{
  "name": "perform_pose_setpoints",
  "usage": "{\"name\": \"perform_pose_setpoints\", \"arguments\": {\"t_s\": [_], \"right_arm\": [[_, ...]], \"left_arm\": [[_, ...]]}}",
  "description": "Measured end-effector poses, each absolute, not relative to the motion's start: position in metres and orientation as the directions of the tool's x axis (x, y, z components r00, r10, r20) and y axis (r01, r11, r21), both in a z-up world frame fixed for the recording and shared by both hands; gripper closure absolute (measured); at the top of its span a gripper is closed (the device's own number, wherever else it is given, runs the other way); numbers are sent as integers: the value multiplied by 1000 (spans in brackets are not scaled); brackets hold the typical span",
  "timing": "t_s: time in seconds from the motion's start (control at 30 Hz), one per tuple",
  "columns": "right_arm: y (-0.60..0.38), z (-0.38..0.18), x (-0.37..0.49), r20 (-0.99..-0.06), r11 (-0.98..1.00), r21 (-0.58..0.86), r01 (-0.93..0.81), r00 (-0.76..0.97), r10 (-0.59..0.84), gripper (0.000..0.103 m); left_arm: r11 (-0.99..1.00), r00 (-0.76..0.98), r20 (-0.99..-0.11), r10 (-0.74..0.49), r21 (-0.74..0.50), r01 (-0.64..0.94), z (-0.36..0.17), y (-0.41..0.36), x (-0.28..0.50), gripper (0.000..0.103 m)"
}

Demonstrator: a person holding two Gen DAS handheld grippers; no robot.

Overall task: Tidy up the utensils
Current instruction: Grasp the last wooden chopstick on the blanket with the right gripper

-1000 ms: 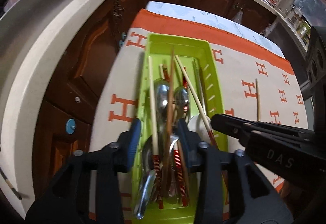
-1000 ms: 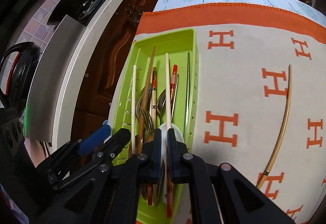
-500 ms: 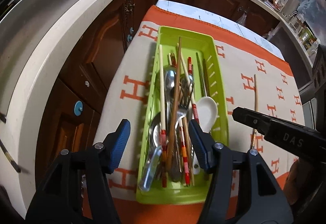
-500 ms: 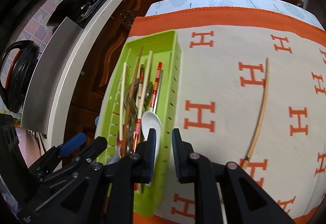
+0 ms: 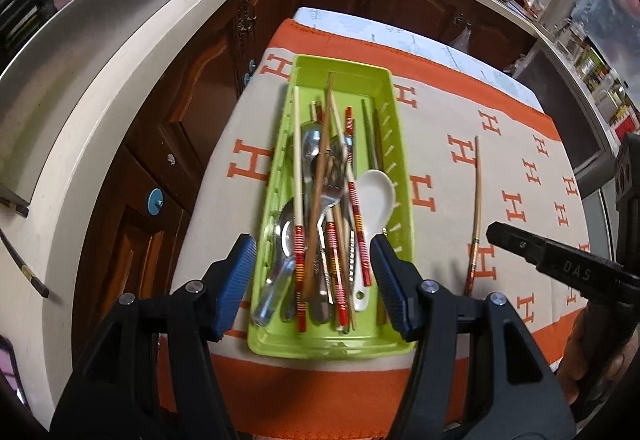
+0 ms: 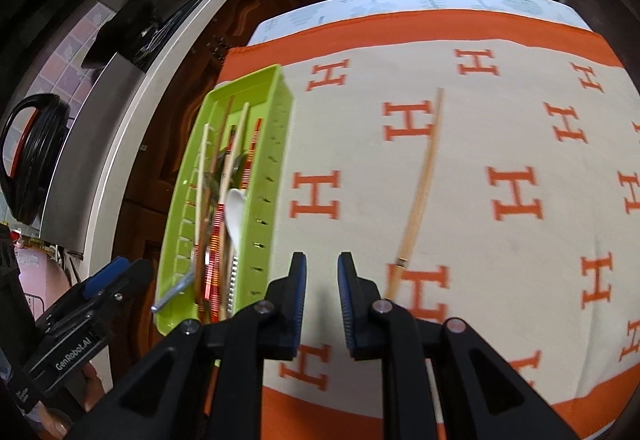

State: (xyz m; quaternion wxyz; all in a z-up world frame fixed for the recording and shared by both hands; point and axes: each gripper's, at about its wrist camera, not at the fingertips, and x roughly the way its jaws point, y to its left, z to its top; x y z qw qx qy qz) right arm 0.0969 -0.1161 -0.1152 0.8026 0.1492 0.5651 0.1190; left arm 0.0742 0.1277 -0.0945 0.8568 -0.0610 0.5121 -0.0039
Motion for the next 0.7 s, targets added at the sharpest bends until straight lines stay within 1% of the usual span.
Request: {"name": "perform_pose_setpoints", "arguments": {"t_s": [0.4, 0.7], "right_arm": [[-166, -113, 87, -865, 923, 380, 56, 375, 333, 87], [-182, -123, 93, -869, 919, 385, 84, 369, 330, 87]], "left_arm": [[994, 479, -871, -111, -91, 64, -86, 65, 69, 47], [988, 463, -875, -141, -91, 128, -96, 25, 84, 47]]}}
